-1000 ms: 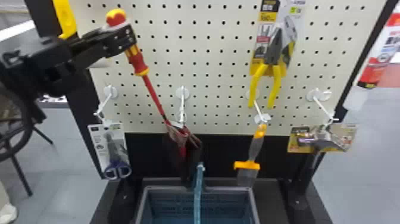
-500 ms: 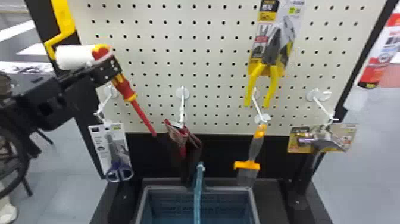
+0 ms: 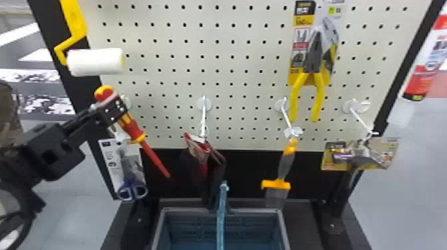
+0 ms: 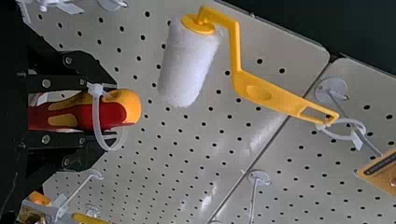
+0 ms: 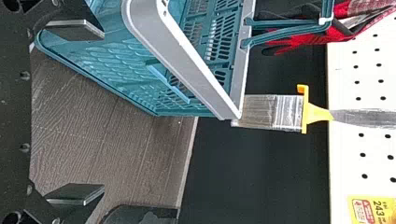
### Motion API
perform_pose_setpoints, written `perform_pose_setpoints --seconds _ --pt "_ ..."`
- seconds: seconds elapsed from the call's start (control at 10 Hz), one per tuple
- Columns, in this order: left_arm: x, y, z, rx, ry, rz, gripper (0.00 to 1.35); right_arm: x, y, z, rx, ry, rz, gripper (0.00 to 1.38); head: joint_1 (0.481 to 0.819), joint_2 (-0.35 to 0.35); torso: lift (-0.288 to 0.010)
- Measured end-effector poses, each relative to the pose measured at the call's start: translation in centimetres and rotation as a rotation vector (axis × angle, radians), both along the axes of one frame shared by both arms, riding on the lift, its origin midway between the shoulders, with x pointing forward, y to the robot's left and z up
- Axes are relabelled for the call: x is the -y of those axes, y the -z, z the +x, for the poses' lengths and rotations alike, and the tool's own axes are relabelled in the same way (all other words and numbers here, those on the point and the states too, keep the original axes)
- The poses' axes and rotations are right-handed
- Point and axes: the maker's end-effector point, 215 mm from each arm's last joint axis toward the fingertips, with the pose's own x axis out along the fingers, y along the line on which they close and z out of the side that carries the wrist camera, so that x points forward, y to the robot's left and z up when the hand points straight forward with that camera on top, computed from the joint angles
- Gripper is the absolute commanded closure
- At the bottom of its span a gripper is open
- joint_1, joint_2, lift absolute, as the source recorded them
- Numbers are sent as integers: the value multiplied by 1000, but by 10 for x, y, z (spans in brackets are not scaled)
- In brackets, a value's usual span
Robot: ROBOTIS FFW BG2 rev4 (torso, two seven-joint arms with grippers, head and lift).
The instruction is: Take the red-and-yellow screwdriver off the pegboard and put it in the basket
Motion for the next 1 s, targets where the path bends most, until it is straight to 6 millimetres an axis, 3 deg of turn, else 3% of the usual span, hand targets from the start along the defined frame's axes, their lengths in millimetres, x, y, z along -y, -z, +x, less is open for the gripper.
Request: perform_pose_setpoints --seconds 0.5,1.0 --pt "8 71 -1 -100 38 -119 1181 -1 1 0 -2 1 4 142 549 0 -100" --pt "19 126 0 -174 69 -174 1181 -1 1 -1 -1 0 8 142 549 0 -100"
